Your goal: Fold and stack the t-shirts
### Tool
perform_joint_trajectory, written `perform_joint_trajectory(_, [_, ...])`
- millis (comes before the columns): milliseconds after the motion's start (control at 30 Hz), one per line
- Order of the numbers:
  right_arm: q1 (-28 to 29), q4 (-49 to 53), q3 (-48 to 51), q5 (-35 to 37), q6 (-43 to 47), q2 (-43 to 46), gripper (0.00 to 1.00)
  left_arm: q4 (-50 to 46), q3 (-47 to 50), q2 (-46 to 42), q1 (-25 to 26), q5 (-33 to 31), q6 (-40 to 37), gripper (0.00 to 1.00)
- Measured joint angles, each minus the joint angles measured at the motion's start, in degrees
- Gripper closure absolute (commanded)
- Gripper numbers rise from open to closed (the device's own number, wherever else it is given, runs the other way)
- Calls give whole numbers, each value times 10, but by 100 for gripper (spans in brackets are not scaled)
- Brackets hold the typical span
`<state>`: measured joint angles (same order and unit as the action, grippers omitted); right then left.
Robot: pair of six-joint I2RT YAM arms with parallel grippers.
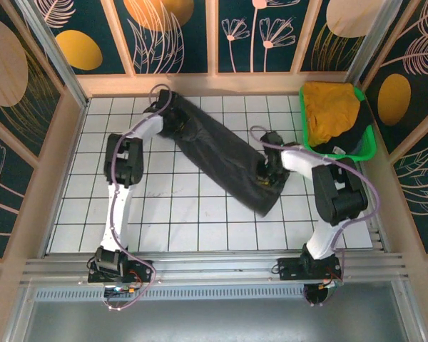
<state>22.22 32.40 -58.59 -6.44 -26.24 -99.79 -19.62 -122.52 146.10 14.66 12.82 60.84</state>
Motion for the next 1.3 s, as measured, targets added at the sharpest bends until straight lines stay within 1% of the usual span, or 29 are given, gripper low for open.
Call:
perform_joint_trajectory(67, [43, 0, 34, -30, -24, 27, 81, 5, -102, 66, 14, 15, -2, 62])
perform_joint_trajectory(100, [70, -1, 50, -52, -38, 39, 80, 17, -136, 91, 23, 25, 2, 62])
perform_joint_trajectory(200, [126, -20, 74, -120, -76, 50, 77, 76, -160, 121, 50, 58, 27, 62])
perform_joint_trajectory(267, [149, -44, 80, -158, -102, 50, 73, 113, -161, 131, 63, 76, 44, 60])
perform_joint_trajectory(333, [164, -65, 81, -186, -127, 46, 70, 141, -170, 143, 73, 91, 57, 57])
perform_joint_trajectory(400, [169, -76, 81, -198, -145, 44, 62, 156, -181, 151, 81, 103, 64, 52])
perform_joint_trajectory(467, [169, -75, 78, -196, -155, 49, 56, 158, -182, 151, 82, 107, 61, 47])
perform_joint_trajectory(500, [169, -72, 76, -191, -158, 56, 53, 156, -181, 147, 82, 107, 59, 45])
perform_joint_trajectory(567, [168, -58, 76, -174, -163, 88, 49, 145, -166, 130, 81, 104, 50, 44])
perform_joint_trajectory(633, [165, -38, 77, -155, -163, 141, 49, 131, -123, 88, 81, 95, 39, 43])
perform_joint_trajectory(733, [148, -15, 97, -126, -166, 244, 49, 108, -30, -7, 81, 81, 17, 43])
perform_joint_trajectory(800, [131, 6, 127, -109, -166, 304, 49, 94, 42, -89, 82, 76, -4, 45])
perform_joint_trajectory(867, [120, 33, 157, -99, -166, 334, 49, 82, 108, -167, 84, 77, -24, 49])
perform_joint_trajectory(933, [118, 55, 184, -99, -165, 337, 48, 70, 184, -243, 88, 80, -48, 53])
perform_joint_trajectory(1067, [124, 78, 217, -112, -158, 318, 48, 26, 372, -381, 100, 96, -104, 53])
perform_joint_trajectory(1133, [130, 79, 220, -119, -152, 297, 48, -10, 457, -420, 106, 99, -129, 52])
perform_joint_trajectory(1233, [136, 70, 220, -134, -142, 264, 52, -65, 589, -468, 118, 111, -159, 51])
perform_joint_trajectory(1300, [139, 62, 220, -143, -139, 242, 55, -103, 653, -492, 128, 121, -171, 50])
